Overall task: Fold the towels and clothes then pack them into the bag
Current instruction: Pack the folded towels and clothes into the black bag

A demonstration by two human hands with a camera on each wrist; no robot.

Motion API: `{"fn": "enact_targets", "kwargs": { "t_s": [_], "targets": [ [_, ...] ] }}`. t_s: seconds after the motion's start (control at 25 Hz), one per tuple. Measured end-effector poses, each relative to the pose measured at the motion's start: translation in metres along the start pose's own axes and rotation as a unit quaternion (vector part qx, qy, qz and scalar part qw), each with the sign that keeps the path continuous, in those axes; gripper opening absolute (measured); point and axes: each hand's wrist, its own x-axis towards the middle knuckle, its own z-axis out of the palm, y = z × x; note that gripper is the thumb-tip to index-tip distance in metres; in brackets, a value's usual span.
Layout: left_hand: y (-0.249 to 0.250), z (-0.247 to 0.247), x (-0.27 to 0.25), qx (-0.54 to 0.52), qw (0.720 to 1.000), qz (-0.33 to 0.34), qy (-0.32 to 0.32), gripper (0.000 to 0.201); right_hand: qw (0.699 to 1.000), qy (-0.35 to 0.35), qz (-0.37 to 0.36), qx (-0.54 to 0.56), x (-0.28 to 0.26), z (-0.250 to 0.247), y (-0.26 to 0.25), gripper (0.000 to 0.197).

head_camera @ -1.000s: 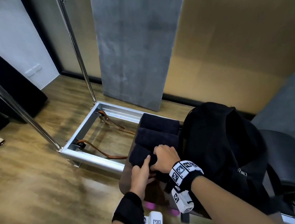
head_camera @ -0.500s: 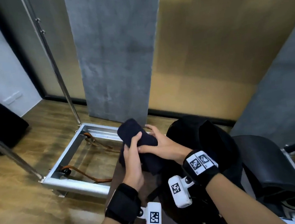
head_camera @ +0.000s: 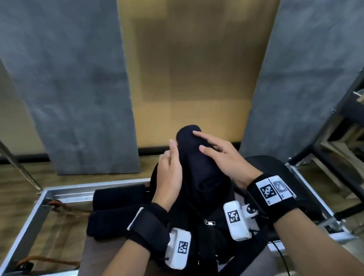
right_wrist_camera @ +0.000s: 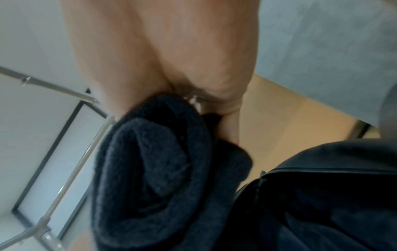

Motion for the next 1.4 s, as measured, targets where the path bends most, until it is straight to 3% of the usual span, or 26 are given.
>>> {"fn": "enact_targets", "kwargs": {
  "t_s": [0.04,0.12,0.16,0.24,0.32,0.48,0.6,0.76,0.96,1.28,1.4],
  "targets": [
    [-0.009,0.001,0.0,0.134,0.987,0.075,0.045,0.059,0.999,0.008,0.019,-0.032,0.002,-0.01,0.008,0.044],
    [-0.028,-0.001,-0.003,0.382,0.898,0.196,0.099,0.027,0.992,-0.015,0.066,-0.106,0.008,-0.019,0.029,0.043],
    [-0.035,0.0,-0.005,0.462,0.858,0.207,0.092,0.018,0.986,-0.037,0.094,-0.133,0.012,-0.02,0.041,0.042],
    [-0.045,0.003,-0.01,0.567,0.81,0.139,0.057,0.017,0.969,-0.083,0.148,-0.179,0.023,-0.016,0.066,0.042],
    [-0.047,0.004,-0.012,0.622,0.78,0.062,0.026,0.029,0.952,-0.11,0.185,-0.217,0.037,-0.008,0.09,0.042],
    [-0.048,0.003,-0.007,0.586,0.808,0.022,-0.059,0.087,0.947,-0.084,0.19,-0.244,0.061,0.003,0.126,0.047],
    [-0.05,0.002,-0.004,0.57,0.815,0.025,-0.102,0.102,0.961,-0.033,0.155,-0.226,0.069,0.011,0.14,0.051],
    [-0.052,0.001,-0.002,0.559,0.821,0.025,-0.117,0.104,0.966,-0.014,0.122,-0.226,0.073,0.023,0.16,0.058],
    [-0.052,0.006,0.003,0.547,0.828,0.019,-0.121,0.106,0.924,-0.087,0.168,-0.332,0.083,0.025,0.178,0.061],
    [-0.059,0.005,0.006,0.534,0.841,0.033,-0.085,0.109,0.887,-0.118,0.174,-0.412,0.086,0.018,0.184,0.063],
    [-0.058,0.005,0.004,0.536,0.839,0.049,-0.082,0.1,0.864,-0.151,0.189,-0.442,0.087,0.02,0.169,0.066]
  ]
}}
